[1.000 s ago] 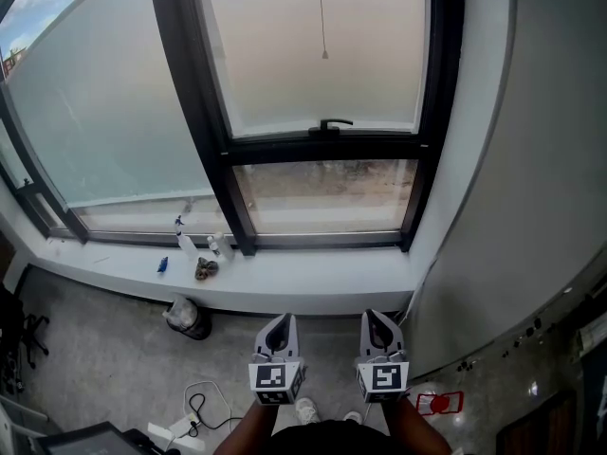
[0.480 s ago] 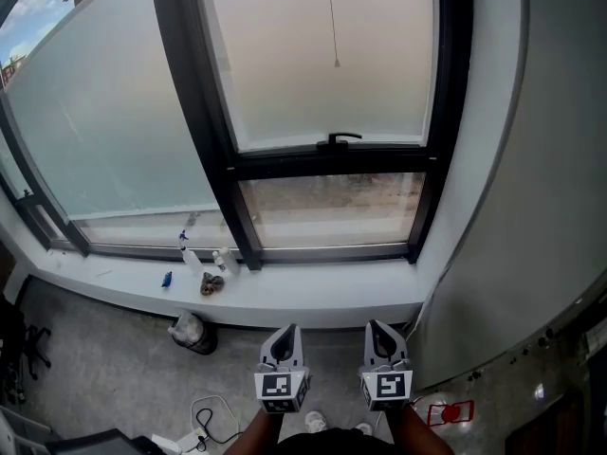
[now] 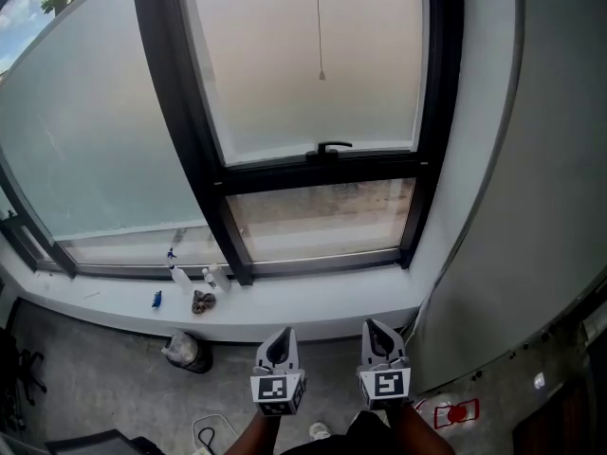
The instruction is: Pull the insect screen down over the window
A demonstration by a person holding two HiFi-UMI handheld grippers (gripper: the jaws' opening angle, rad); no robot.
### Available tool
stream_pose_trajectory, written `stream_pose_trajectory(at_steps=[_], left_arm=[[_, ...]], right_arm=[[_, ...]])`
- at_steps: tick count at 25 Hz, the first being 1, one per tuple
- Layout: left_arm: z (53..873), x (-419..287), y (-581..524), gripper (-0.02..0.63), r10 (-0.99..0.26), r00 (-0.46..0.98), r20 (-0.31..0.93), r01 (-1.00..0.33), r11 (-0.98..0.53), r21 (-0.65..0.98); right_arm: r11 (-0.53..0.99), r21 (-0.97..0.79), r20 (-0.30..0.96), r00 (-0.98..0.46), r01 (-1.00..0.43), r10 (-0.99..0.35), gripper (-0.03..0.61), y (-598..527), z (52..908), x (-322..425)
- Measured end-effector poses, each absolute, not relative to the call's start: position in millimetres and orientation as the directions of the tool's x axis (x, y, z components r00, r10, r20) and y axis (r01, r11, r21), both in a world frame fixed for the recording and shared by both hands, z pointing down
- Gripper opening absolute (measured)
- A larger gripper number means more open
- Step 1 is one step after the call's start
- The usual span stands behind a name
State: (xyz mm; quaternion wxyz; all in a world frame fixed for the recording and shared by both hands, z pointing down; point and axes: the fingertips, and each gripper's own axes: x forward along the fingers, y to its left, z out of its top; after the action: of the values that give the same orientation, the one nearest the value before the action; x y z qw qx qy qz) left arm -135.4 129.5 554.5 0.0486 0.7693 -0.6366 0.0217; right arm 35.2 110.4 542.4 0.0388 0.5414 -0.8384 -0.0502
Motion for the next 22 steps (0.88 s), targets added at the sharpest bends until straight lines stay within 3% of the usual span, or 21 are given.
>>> stream_pose_trajectory(at_steps=[12,22], left_arm=[[551.6,-131.3,45.1,0.0,-0.981,0.147,0.129,-0.988,-0.141,0.058],[539.8,-109.2,-34.5,0.0,-0.989,0.125,0.079,-0.992,-0.123,0.032]], right_arm=[[0.425,0.101,0.045,-0.423,-0.899,-0.905,0.003,32.9,541.5,43.6],[0.447,0.087,0.058,-0.443,-0.89,-0.895,0.003,-42.6,547.5,77.7]])
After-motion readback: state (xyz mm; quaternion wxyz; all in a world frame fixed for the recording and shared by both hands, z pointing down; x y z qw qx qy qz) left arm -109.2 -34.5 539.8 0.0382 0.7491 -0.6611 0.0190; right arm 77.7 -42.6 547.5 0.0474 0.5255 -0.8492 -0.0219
